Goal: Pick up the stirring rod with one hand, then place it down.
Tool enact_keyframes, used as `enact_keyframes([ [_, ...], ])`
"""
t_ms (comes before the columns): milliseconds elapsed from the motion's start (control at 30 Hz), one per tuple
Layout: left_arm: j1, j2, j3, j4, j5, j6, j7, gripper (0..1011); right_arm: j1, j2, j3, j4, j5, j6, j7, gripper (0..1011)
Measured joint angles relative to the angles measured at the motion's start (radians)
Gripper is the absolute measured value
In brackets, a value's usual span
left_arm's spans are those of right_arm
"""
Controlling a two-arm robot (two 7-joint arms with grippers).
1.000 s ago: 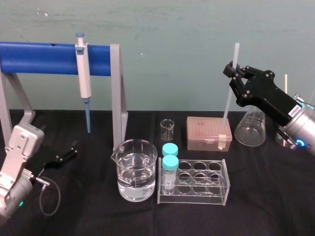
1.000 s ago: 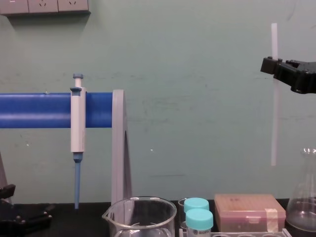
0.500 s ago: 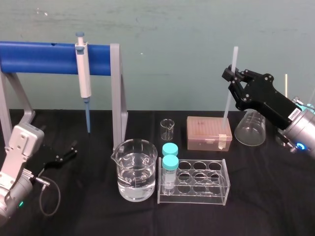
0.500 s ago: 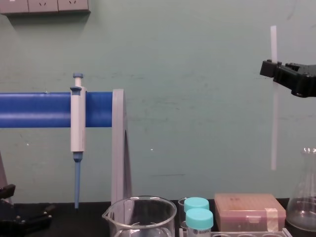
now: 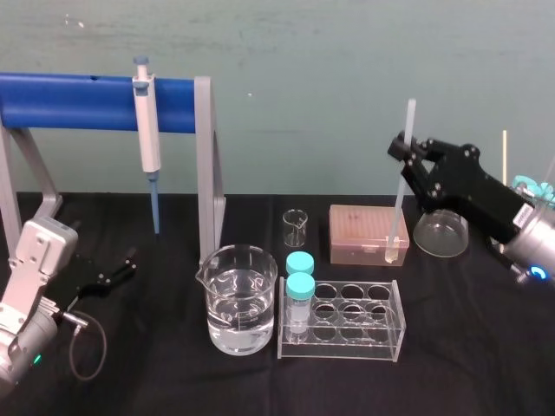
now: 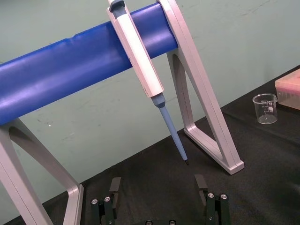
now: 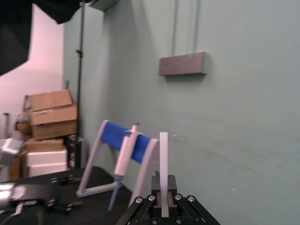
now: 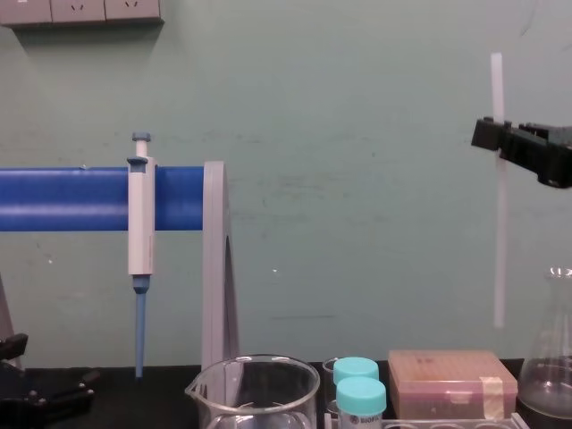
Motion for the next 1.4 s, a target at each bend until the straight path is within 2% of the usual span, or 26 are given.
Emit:
enact_keyframes([
  [333, 0.000, 0.000, 0.000, 0.000, 0.000, 0.000, 0.000, 1000, -0.063, 0.068, -0.016, -0.030, 0.065, 0.001, 0.088, 72],
  [533, 0.000, 0.000, 0.000, 0.000, 0.000, 0.000, 0.000, 1000, -0.080, 0.084, -0.036, -0.016, 0.072, 0.000, 0.096, 72],
  [767, 0.000, 0.000, 0.000, 0.000, 0.000, 0.000, 0.000, 1000, -0.078, 0.079, -0.054, 0.024, 0.058, -0.004, 0.085, 72],
  [1400, 0.000, 0.000, 0.000, 0.000, 0.000, 0.000, 0.000, 1000, -0.041, 0.032, -0.089, 0.109, 0.048, -0.008, 0.077, 73],
])
